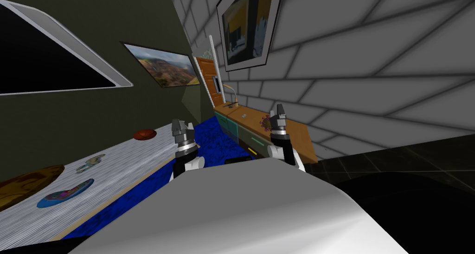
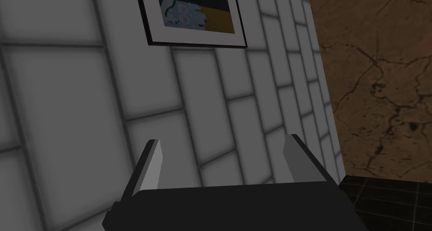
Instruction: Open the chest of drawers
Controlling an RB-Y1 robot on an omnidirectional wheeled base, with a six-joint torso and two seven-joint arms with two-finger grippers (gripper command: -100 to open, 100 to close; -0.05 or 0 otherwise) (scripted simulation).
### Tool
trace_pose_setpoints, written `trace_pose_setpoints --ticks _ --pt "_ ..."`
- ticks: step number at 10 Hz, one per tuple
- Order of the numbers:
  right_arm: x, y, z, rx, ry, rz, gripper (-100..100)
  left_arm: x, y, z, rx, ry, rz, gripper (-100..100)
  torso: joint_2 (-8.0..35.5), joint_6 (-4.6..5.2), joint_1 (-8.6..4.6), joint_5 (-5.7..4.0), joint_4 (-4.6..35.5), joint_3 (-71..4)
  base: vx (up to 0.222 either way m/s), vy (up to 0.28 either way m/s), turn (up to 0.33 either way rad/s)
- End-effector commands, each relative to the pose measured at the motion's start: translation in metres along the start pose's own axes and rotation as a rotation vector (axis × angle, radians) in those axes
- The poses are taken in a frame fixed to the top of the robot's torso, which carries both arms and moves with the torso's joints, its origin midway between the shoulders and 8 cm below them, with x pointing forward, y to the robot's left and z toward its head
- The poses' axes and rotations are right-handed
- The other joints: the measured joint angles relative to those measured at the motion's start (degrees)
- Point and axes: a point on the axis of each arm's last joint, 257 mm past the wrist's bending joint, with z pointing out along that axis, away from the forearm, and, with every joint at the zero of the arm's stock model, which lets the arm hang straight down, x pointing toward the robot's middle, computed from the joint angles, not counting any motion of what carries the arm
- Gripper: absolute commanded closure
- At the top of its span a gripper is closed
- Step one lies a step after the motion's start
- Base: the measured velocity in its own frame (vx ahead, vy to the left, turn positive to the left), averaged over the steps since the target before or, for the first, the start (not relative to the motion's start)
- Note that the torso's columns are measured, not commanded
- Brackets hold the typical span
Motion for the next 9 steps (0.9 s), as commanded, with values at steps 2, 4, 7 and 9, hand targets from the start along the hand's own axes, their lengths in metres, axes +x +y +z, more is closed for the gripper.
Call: trace_pose_setpoints --ticks 2,4,7,9 --pt "0.0 0.0 0.0 0.0 0.0 0.0 0 0.0 0.0 0.0 0.0 0.0 0.0 0 5.97 0.0 0.0 0.0 6.0 -12.0 0.0 0.0 0.0" --pt "0.0 0.0001 0.0 0.0 0.0 0.0 0 0.0 -0.0001 0.0 0.0 0.0 0.0 0 14.22 0.0 0.0 0.0 14.24 -28.5 0.0 0.0 0.0" --pt "0.0 0.0002 0.0 0.0 0.0 0.0 0 0.0 -0.0002 0.0 0.0 0.0 0.0 0 26.93 0.0 0.0 0.0 26.91 -53.81 0.0 0.0 0.0" --pt "0.0 0.0002 0.0 0.0 0.0 0.0 0 0.0 -0.0002 0.0001 0.0 0.0 0.0 0 35.39 0.0 0.0 0.0 35.37 -70.73 0.0 0.0 0.0"
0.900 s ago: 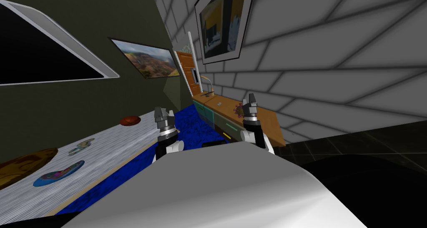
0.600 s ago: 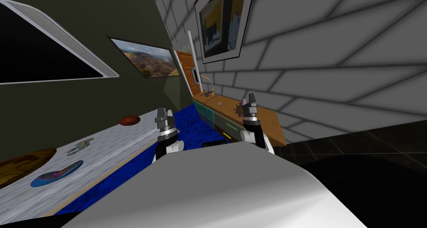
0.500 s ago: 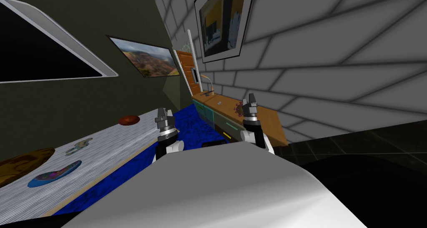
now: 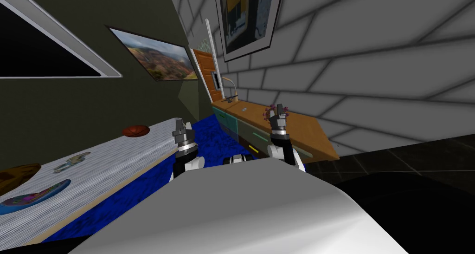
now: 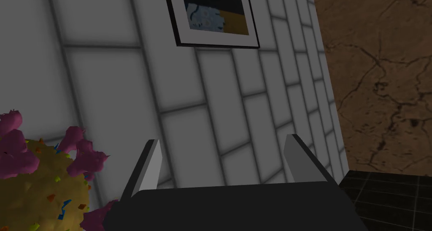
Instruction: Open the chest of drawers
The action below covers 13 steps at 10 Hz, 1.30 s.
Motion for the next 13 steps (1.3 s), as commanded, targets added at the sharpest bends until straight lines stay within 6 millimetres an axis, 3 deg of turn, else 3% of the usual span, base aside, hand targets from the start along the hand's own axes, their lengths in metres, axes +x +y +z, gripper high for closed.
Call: trace_pose_setpoints --ticks 1,3,7,13 --pt "0.004 -0.003 0.0 0.004 0.037 -0.04 -100 0.0 0.0 0.0 0.0 0.0 0.0 0 4.23 0.0 0.0 0.0 4.23 -8.46 0.019 0.023 0.016" --pt "0.009 -0.012 -0.002 0.017 0.092 -0.121 -100 0.0 0.0 0.0 -0.001 0.0 0.0 0 6.59 0.0 0.14 0.04 6.65 -13.59 0.048 0.068 0.022" --pt "0.01 -0.034 -0.005 0.058 0.165 -0.298 -100 0.0 0.0 0.0 -0.001 0.0 0.0 0 6.87 0.0 0.1 0.03 6.9 -13.86 0.068 0.131 0.028" --pt "-0.006 -0.079 -0.014 0.148 0.238 -0.596 -100 0.0 0.0 0.0 -0.001 0.0 0.0 0 6.91 0.01 -0.08 -0.01 6.91 -13.84 0.06 0.118 0.029"
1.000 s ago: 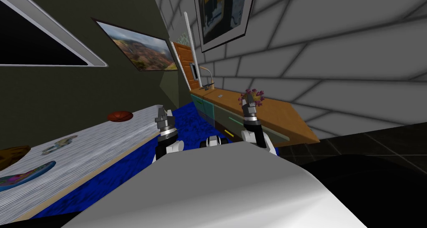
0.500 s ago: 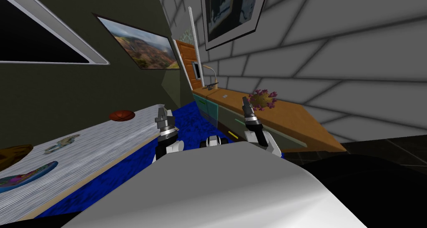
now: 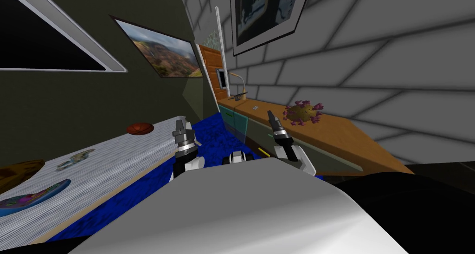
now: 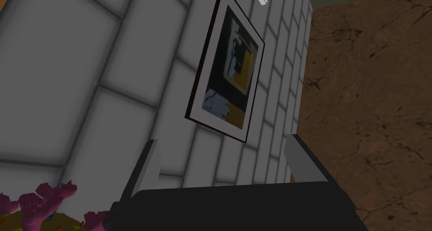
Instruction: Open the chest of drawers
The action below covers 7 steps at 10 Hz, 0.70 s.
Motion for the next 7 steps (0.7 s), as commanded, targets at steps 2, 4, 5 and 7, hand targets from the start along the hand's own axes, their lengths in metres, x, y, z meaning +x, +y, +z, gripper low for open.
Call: trace_pose_setpoints --ticks 2,4,5,7 --pt "0.002 -0.029 -0.004 0.067 0.039 -0.165 -100 0.0 0.0 0.0 0.0 0.0 0.0 0 -0.01 0.0 -0.01 -0.01 0.01 0.01 0.075 0.095 0.027" --pt "0.002 -0.045 -0.006 0.103 0.058 -0.25 -100 0.0 0.0 0.0 0.0 0.0 0.0 0 0.0 0.0 0.1 0.02 0.0 0.0 0.077 0.128 0.03" --pt "0.003 -0.045 -0.006 0.102 0.063 -0.265 -100 0.0 0.0 0.0 0.0 0.0 0.0 0 -0.07 -0.01 0.24 0.05 -0.01 -0.02 0.069 0.119 0.017" --pt "0.002 -0.062 -0.01 0.139 0.082 -0.352 -100 0.0 0.0 0.0 0.0 0.0 0.0 0 -0.01 -0.02 0.04 -0.01 0.01 0.01 0.068 0.108 0.036"
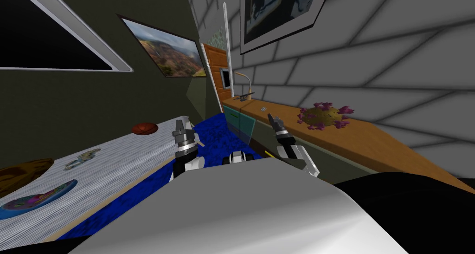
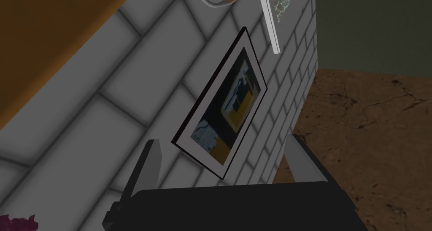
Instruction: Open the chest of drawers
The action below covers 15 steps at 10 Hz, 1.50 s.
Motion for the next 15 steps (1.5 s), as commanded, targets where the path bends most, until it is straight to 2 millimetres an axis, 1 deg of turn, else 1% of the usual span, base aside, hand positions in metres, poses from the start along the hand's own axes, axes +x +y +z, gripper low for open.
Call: trace_pose_setpoints --ticks 1,2,3,4,5,6,7,8,9,10,11,12,13,14,15 --pt "0.005 -0.023 -0.004 0.06 0.028 -0.12 -100 0.0 0.0 0.0 0.0 0.0 0.0 0 0.05 0.02 -0.07 0.0 0.01 0.02 0.062 0.12 0.049" --pt "0.006 -0.023 -0.004 0.059 0.034 -0.145 -100 0.0 0.0 0.0 0.0 0.0 0.0 0 0.02 0.0 0.05 0.01 0.0 0.01 0.07 0.11 0.022" --pt "0.007 -0.042 -0.006 0.101 0.049 -0.207 -100 0.0 0.0 0.0 0.0 0.0 0.0 0 -0.01 0.02 0.03 0.02 -0.01 -0.01 0.093 0.142 0.05" --pt "0.008 -0.042 -0.007 0.1 0.055 -0.233 -100 0.0 0.0 0.0 0.0 0.0 0.0 0 -0.08 0.0 0.13 0.04 -0.02 -0.06 0.075 0.123 0.02" --pt "0.009 -0.061 -0.01 0.144 0.07 -0.292 -100 0.0 0.0 0.0 0.0 0.0 0.0 0 -0.01 0.01 0.03 0.03 -0.01 -0.03 0.08 0.128 0.055" --pt "0.01 -0.061 -0.01 0.142 0.076 -0.32 -100 0.0 0.0 0.0 0.0 0.0 0.0 0 -0.02 0.0 0.04 0.01 -0.01 -0.01 0.062 0.106 0.032" --pt "0.009 -0.08 -0.014 0.187 0.092 -0.379 -100 0.0 0.0 0.0 0.0 0.0 0.0 0 0.06 0.02 -0.04 0.0 0.01 0.02 0.077 0.136 0.064" --pt "0.01 -0.08 -0.014 0.186 0.098 -0.406 -100 0.0 0.0 0.0 0.0 0.0 0.0 0 0.0 0.0 0.08 0.02 0.0 0.0 0.076 0.117 0.022" --pt "0.009 -0.1 -0.019 0.231 0.115 -0.465 -100 0.0 0.0 0.0 0.0 0.0 0.0 0 0.0 0.02 0.01 0.02 -0.01 -0.01 0.103 0.133 0.055" --pt "0.01 -0.1 -0.019 0.23 0.122 -0.491 -100 0.0 0.0 0.0 0.0 0.0 0.0 0 -0.09 0.0 0.08 0.02 -0.03 -0.06 0.083 0.116 0.032" --pt "0.008 -0.119 -0.025 0.276 0.14 -0.551 -100 0.0 0.0 0.0 0.0 0.0 0.0 0 0.0 0.01 -0.01 0.02 -0.01 -0.03 0.079 0.148 0.081" --pt "0.009 -0.12 -0.025 0.274 0.146 -0.575 -100 0.0 0.0 0.0 0.0 0.0 0.0 0 0.01 0.0 0.11 0.03 0.0 0.01 0.068 0.11 0.029" --pt "0.007 -0.139 -0.031 0.321 0.165 -0.632 -100 0.0 0.0 0.0 0.0 0.0 0.0 0 0.07 0.03 -0.04 0.01 0.01 0.03 0.112 0.103 0.077" --pt "0.007 -0.139 -0.031 0.319 0.171 -0.656 -100 0.0 0.0 0.0 0.0 0.0 0.0 0 -0.07 0.0 -0.03 -0.01 -0.01 -0.04 0.092 0.097 0.032" --pt "0.005 -0.158 -0.038 0.365 0.19 -0.708 -100 0.0 0.0 0.0 0.0 0.0 0.0 0 -0.02 0.01 -0.03 0.0 -0.02 -0.03 0.065 0.125 0.066"
